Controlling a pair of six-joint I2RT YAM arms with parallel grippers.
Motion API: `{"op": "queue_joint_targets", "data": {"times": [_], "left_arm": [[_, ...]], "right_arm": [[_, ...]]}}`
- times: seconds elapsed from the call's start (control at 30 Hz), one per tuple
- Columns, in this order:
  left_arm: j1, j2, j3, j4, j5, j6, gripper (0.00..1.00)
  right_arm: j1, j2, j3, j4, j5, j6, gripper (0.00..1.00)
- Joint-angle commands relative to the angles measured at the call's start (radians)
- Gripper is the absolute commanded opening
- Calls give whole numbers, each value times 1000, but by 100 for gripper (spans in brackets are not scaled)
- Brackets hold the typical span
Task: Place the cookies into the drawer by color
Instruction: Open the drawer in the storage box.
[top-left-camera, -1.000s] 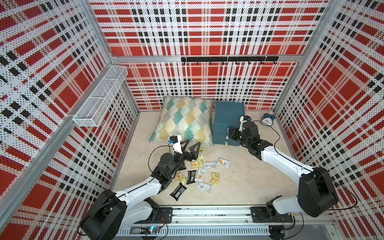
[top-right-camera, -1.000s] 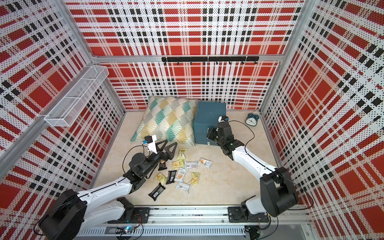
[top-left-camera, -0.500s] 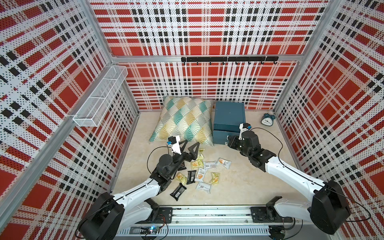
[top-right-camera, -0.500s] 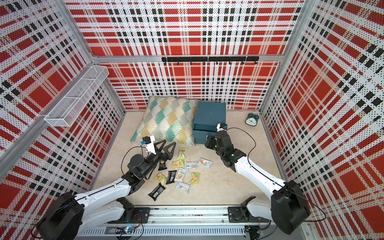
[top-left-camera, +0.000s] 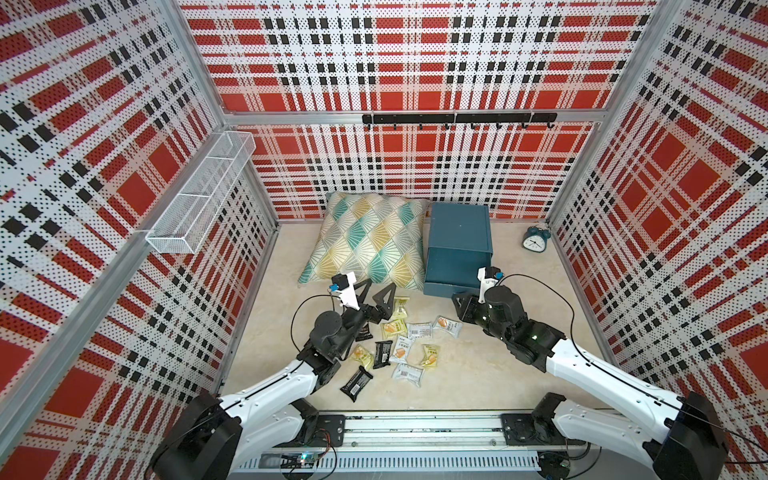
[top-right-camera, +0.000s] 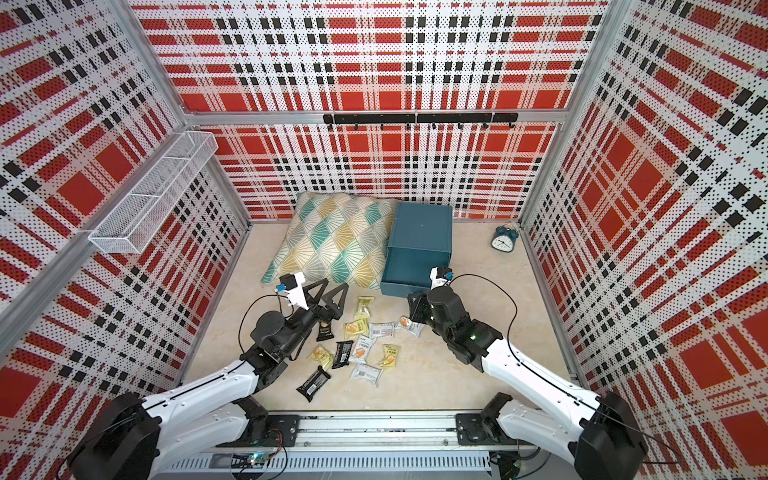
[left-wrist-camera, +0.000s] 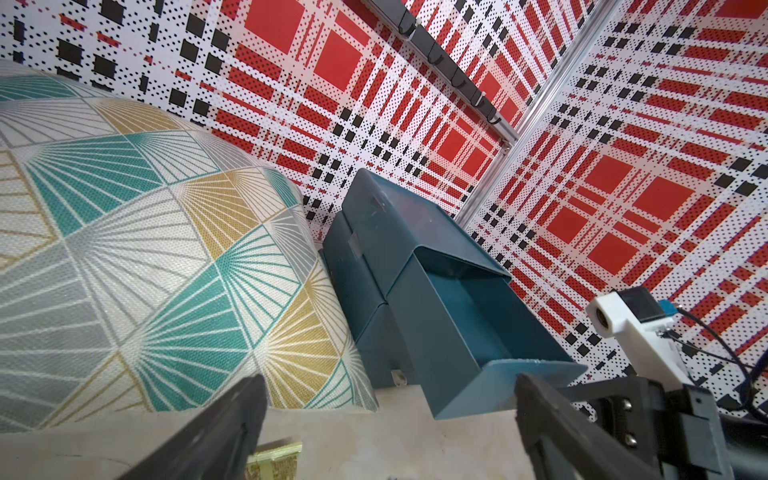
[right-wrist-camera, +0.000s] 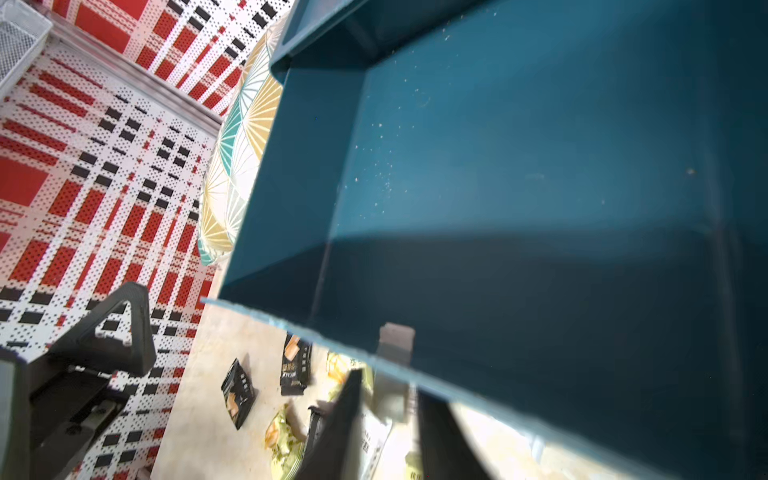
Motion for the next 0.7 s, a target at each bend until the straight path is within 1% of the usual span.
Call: {"op": "queue_joint_targets", "data": {"times": [0.0, 0.07, 0.1, 0.13, 0.17, 0.3, 0.43, 0.57, 0.67], "left_arm": [[-8, -32, -3, -33, -29, 4, 99], [-7, -47, 2, -61, -48, -8, 99], [-4, -53, 5, -73, -54, -14, 99], [1, -58, 8, -87, -55, -22, 99], [7, -63, 13, -100, -56, -35, 99], [41, -83, 52, -189, -50, -55, 99], [41, -135, 93, -385, -140, -72, 99], [40, -187, 97, -585, -225, -147, 99], [41, -230, 84, -719, -294, -209, 99]], "right_arm": [[9, -60, -6, -47, 4, -29, 66], [8, -99, -5, -78, -4, -53, 82], [8, -119, -9, -91, -8, -65, 87], [8, -143, -13, -104, -17, -77, 96], [9, -166, -17, -118, -28, -90, 100], [9, -258, -35, -177, -72, -134, 100], [8, -340, -73, -201, -150, -177, 100], [8, -379, -136, -182, -252, -214, 100], [10, -396, -198, -126, -325, -216, 100]]}}
